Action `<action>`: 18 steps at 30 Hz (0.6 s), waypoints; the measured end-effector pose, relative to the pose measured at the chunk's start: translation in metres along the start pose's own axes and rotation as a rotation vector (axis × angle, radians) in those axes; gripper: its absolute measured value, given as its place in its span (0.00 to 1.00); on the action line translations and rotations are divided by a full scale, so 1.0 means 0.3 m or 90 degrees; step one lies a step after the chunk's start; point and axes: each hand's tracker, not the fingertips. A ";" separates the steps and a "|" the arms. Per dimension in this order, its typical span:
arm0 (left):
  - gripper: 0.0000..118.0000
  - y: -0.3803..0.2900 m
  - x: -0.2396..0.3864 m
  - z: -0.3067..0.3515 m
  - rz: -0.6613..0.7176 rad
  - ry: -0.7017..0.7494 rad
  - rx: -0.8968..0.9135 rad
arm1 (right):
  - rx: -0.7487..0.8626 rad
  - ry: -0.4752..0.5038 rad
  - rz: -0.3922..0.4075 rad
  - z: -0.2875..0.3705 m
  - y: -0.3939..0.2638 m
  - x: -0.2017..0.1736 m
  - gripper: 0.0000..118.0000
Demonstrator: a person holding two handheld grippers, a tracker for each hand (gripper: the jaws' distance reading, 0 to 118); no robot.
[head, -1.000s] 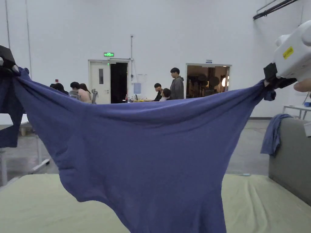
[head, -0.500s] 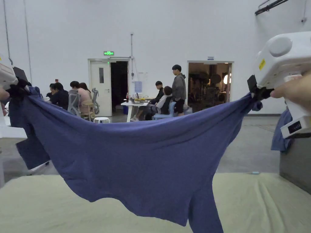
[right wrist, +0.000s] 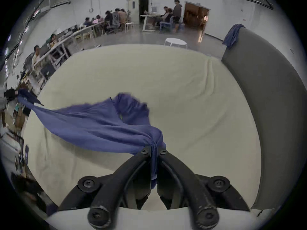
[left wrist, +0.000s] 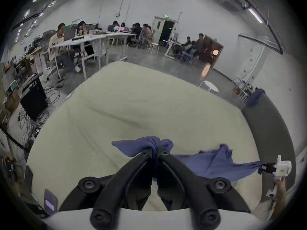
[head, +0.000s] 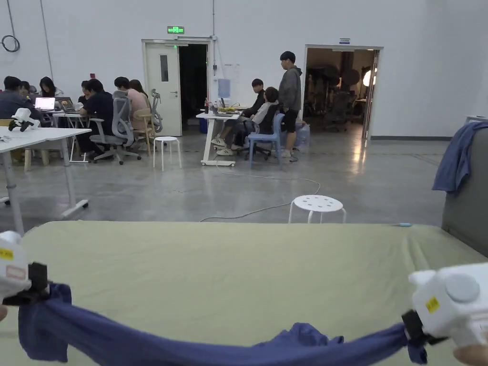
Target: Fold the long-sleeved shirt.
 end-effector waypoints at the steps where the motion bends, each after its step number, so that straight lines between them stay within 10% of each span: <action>1: 0.01 -0.046 -0.029 0.037 -0.008 -0.002 0.001 | -0.004 0.007 0.016 0.009 -0.067 0.003 0.00; 18: 0.01 -0.930 -0.353 0.406 -0.032 0.011 -0.198 | -0.075 0.060 0.025 0.239 -1.170 -0.018 0.00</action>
